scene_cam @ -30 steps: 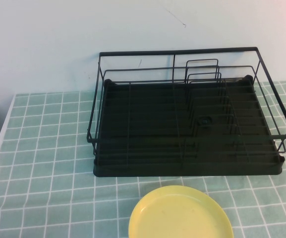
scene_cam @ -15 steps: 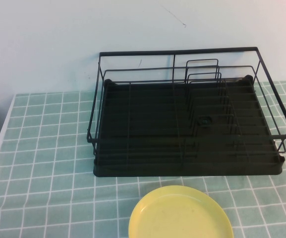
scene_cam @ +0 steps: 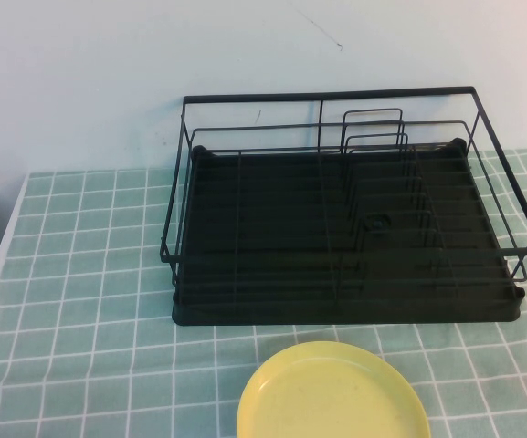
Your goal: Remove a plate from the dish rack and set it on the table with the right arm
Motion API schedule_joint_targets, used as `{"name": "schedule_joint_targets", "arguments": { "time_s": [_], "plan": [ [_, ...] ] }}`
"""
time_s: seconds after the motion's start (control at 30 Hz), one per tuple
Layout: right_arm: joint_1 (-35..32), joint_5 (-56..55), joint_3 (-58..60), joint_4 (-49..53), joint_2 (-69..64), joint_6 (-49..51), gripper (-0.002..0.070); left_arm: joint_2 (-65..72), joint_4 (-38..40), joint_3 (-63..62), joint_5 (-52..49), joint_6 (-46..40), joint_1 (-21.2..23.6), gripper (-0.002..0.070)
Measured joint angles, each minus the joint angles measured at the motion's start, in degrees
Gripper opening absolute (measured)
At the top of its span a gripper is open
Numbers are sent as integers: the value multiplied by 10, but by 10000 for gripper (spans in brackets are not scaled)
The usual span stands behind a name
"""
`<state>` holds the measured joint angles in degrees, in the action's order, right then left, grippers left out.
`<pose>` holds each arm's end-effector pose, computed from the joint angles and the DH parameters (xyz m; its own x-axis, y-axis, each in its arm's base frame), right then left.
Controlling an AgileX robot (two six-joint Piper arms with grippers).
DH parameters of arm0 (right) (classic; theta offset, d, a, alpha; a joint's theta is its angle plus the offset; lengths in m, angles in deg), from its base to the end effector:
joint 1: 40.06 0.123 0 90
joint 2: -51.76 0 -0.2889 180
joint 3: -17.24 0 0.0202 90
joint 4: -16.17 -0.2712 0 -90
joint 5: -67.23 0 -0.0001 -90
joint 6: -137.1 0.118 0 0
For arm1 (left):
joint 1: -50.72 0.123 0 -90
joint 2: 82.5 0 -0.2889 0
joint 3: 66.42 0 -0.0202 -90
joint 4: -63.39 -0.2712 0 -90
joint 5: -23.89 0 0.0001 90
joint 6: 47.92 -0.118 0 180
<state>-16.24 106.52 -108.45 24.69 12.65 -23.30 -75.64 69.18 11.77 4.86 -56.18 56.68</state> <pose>0.1275 0.0442 0.2299 -0.6772 -0.0544 -0.7338 -0.1914 0.9759 0.1043 0.0959 0.0061 0.1724 -0.2437 0.0234 -0.9696 -0.0603 0.9974 0.0392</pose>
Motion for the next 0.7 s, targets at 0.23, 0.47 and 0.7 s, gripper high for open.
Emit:
{"name": "schedule_joint_targets", "arguments": {
  "time_s": [0.23,0.47,0.7],
  "plan": [
    [0,2,1,21,2,-25,-1,0,0,0,0,0,1,-3],
    [-80,-48,20,60,96,-99,-1,0,0,0,0,0,1,-3],
    [-210,-146,129,50,228,-165,-1,0,0,0,0,0,1,-3]
  ]
}}
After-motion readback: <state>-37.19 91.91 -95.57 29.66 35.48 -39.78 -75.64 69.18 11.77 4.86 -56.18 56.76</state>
